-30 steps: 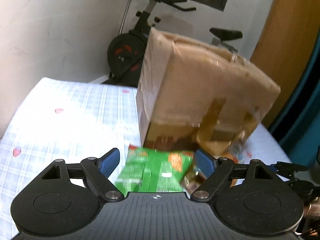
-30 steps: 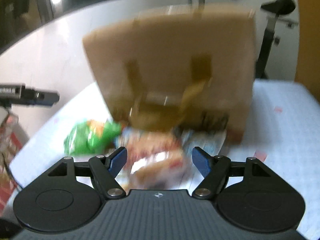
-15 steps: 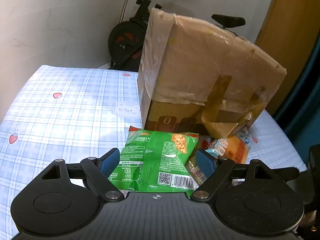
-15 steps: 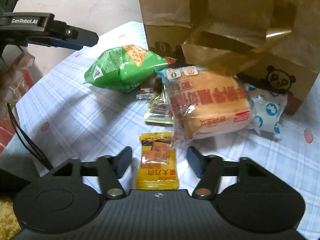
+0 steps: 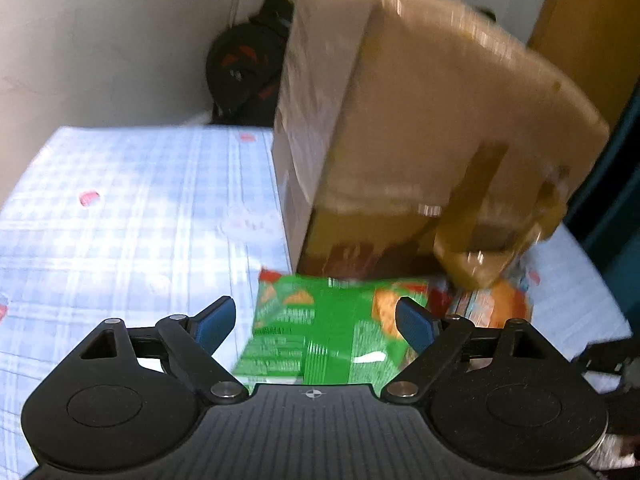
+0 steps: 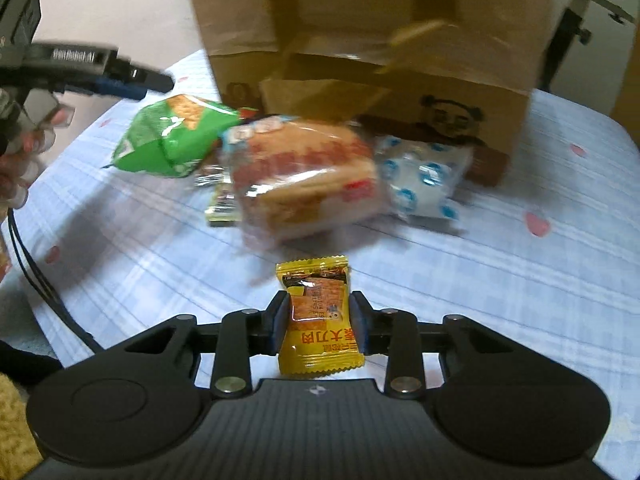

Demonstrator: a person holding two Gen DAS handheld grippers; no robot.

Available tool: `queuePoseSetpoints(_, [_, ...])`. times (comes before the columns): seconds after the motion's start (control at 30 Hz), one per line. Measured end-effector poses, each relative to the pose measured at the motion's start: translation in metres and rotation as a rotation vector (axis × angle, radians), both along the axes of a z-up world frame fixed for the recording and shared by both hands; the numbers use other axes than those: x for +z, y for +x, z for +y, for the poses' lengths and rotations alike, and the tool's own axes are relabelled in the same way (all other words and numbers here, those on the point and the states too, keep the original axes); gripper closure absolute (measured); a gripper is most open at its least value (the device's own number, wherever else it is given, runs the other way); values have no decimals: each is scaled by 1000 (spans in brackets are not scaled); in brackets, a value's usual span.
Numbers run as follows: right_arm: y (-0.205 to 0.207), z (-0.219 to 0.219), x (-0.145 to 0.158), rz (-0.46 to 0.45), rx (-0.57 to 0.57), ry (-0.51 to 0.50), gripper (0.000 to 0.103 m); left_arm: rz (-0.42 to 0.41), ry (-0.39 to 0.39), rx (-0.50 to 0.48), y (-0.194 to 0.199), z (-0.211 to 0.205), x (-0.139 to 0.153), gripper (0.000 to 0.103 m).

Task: Organize snacks
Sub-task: 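Grasp the green chip bag with the left tool while the right tool grasps the yellow candy, then carry both snacks over the box and open both tools to drop them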

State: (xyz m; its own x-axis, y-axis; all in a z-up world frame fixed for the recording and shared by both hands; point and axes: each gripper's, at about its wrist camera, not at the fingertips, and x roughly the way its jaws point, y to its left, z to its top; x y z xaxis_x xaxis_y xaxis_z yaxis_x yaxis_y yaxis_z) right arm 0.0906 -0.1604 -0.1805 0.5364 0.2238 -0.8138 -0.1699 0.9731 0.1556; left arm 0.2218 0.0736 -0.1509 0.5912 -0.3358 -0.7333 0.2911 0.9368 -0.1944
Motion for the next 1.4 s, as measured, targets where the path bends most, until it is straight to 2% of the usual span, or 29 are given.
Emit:
queuePoseSetpoints(0.27, [-4, -11, 1, -4, -31, -3, 68, 53, 31, -38, -12, -11, -30, 10])
queuePoseSetpoints(0.33, [-4, -12, 2, -5, -29, -7, 69, 24, 42, -39, -19, -13, -30, 19])
queuePoseSetpoints(0.5, [-6, -18, 5, -25, -51, 3, 69, -36, 34, -24, -40, -11, -18, 23])
queuePoseSetpoints(0.7, [-13, -41, 34, -116, -110, 39, 69, -112, -35, 25, -70, 6, 17, 23])
queuePoseSetpoints(0.9, [-8, -63, 92, -296, -154, 65, 69, -237, -80, 31, -83, 12, 69, 23])
queuePoseSetpoints(1.07, [8, -68, 148, -475, -126, 51, 69, -398, -125, 26, -85, 0, 126, 23])
queuePoseSetpoints(1.23, [39, -62, 184, -590, -72, -6, 69, -538, -103, 7, -56, -29, 173, 23])
queuePoseSetpoints(1.4, [87, -63, 188, -584, -79, 14, 69, -581, -66, 20, -3, -69, 182, 23])
